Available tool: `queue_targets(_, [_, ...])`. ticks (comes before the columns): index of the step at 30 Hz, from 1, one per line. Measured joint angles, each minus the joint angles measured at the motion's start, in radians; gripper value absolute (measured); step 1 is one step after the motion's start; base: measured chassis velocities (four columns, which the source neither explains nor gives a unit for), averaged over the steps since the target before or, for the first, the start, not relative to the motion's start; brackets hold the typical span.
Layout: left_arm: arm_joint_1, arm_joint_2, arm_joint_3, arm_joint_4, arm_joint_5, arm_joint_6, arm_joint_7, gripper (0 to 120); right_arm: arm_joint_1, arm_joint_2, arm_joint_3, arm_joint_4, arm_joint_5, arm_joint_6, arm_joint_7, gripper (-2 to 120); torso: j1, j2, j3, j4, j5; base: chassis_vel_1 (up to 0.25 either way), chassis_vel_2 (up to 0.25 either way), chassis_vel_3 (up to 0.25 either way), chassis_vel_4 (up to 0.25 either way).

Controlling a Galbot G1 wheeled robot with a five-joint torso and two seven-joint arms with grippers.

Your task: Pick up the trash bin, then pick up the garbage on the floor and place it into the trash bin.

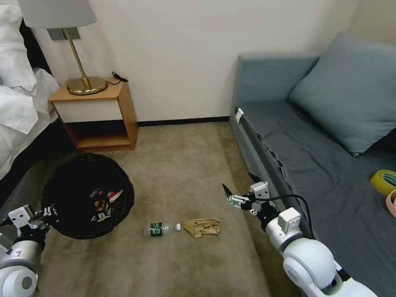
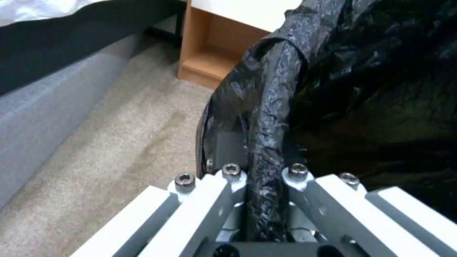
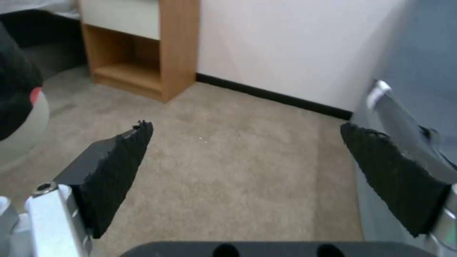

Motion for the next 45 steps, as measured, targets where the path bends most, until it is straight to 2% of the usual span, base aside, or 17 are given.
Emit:
queue_targets(2, [0.005, -0.001, 0.000, 0.001, 0.005, -0.004, 0.005, 1, 0.047, -0.026, -0.025, -0.023, 0.028, 0.008, -0.019, 100, 0.000, 0.000, 0.000, 0.0000, 0.0001, 0.000, 0.000, 0.000, 0.000])
queue_targets(5, [0.023, -0.002, -0.006, -0.001, 0.011, -0.014, 0.021, 1, 0.236, -0.099, -0.147, -0.127, 0.077, 0.047, -0.100, 100, 0.000, 0.000, 0.000, 0.0001, 0.0000, 0.000, 0.000, 0.000, 0.000])
queue_targets(6, [0.023, -0.002, -0.006, -0.001, 0.011, -0.014, 0.021, 1, 0.236, -0.099, -0.147, -0.127, 0.077, 0.047, -0.100, 100, 0.000, 0.000, 0.000, 0.0001, 0.0000, 0.000, 0.000, 0.000, 0.000])
queue_targets(10, [0.047, -0.001, -0.018, -0.006, 0.014, -0.030, 0.039, 1, 0.473, -0.140, -0.347, -0.266, 0.146, 0.074, -0.213, 100, 0.000, 0.000, 0.000, 0.0002, 0.0004, 0.000, 0.000, 0.000, 0.000])
queue_targets(11, [0.047, -0.001, -0.018, -0.006, 0.014, -0.030, 0.039, 1, 0.473, -0.140, -0.347, -0.266, 0.146, 0.074, -0.213, 100, 0.000, 0.000, 0.000, 0.0002, 0.0004, 0.000, 0.000, 0.000, 0.000])
queue_targets(14, [0.064, -0.003, -0.025, -0.009, 0.020, -0.042, 0.049, 1, 0.659, -0.147, -0.517, -0.376, 0.187, 0.055, -0.382, 100, 0.000, 0.000, 0.000, 0.0005, -0.0003, 0.000, 0.000, 0.000, 0.000])
queue_targets(16, [0.066, -0.005, -0.025, -0.012, 0.022, -0.043, 0.050, 1, 0.693, -0.141, -0.557, -0.411, 0.187, 0.047, -0.415, 100, 0.000, 0.000, 0.000, 0.0005, 0.0002, 0.000, 0.000, 0.000, 0.000])
queue_targets(19, [0.071, -0.013, -0.021, -0.021, 0.027, -0.047, 0.055, 1, 0.784, -0.107, -0.673, -0.525, 0.211, -0.027, -0.529, 100, 0.000, 0.000, 0.000, 0.0001, 0.0000, 0.000, 0.000, 0.000, 0.000])
queue_targets(20, [0.071, -0.013, -0.021, -0.021, 0.027, -0.047, 0.055, 1, 0.784, -0.107, -0.673, -0.525, 0.211, -0.027, -0.529, 100, 0.000, 0.000, 0.000, 0.0001, 0.0000, 0.000, 0.000, 0.000, 0.000])
queue_targets(23, [0.072, -0.019, -0.017, -0.025, 0.034, -0.049, 0.056, 1, 0.851, -0.066, -0.770, -0.644, 0.265, -0.079, -0.648, 100, 0.000, 0.000, 0.000, 0.0001, 0.0000, 0.000, 0.000, 0.000, 0.000])
queue_targets(24, [0.072, -0.019, -0.017, -0.025, 0.034, -0.049, 0.056, 1, 0.851, -0.066, -0.770, -0.644, 0.265, -0.079, -0.648, 100, 0.000, 0.000, 0.000, 0.0001, 0.0000, 0.000, 0.000, 0.000, 0.000])
queue_targets(26, [0.072, -0.026, -0.012, -0.026, 0.036, -0.053, 0.060, 1, 0.898, -0.033, -0.836, -0.735, 0.268, -0.085, -0.714, 100, 0.000, 0.000, 0.000, 0.0001, -0.0001, 0.000, 0.000, 0.000, 0.000])
queue_targets(29, [0.078, -0.031, -0.014, -0.026, 0.037, -0.058, 0.065, 1, 0.925, -0.004, -0.874, -0.806, 0.269, -0.083, -0.751, 100, 0.000, 0.000, 0.000, 0.0001, -0.0002, 0.000, 0.000, 0.000, 0.000])
queue_targets(32, [0.090, -0.032, -0.030, -0.022, 0.035, -0.064, 0.073, 1, 0.965, 0.038, -0.956, -0.938, 0.264, -0.031, -0.815, 100, 0.000, 0.000, 0.000, 0.0003, 0.0000, 0.000, 0.000, 0.000, 0.000])
queue_targets(33, [0.090, -0.032, -0.030, -0.022, 0.035, -0.064, 0.073, 1, 0.965, 0.038, -0.956, -0.938, 0.264, -0.031, -0.815, 100, 0.000, 0.000, 0.000, 0.0003, 0.0000, 0.000, 0.000, 0.000, 0.000])
queue_targets(36, [0.096, -0.033, -0.044, -0.012, 0.029, -0.068, 0.075, 1, 0.987, 0.080, -1.014, -1.071, 0.206, 0.029, -0.852, 100, 0.000, 0.000, 0.000, 0.0000, -0.0002, 0.000, 0.000, 0.000, 0.000])
queue_targets(45, [0.111, -0.043, -0.061, -0.006, 0.026, -0.074, 0.079, 1, 0.943, 0.186, -1.011, -1.229, 0.146, 0.080, -0.879, 100, 0.000, 0.000, 0.000, 0.0000, -0.0001, 0.000, 0.000, 0.000, 0.000])
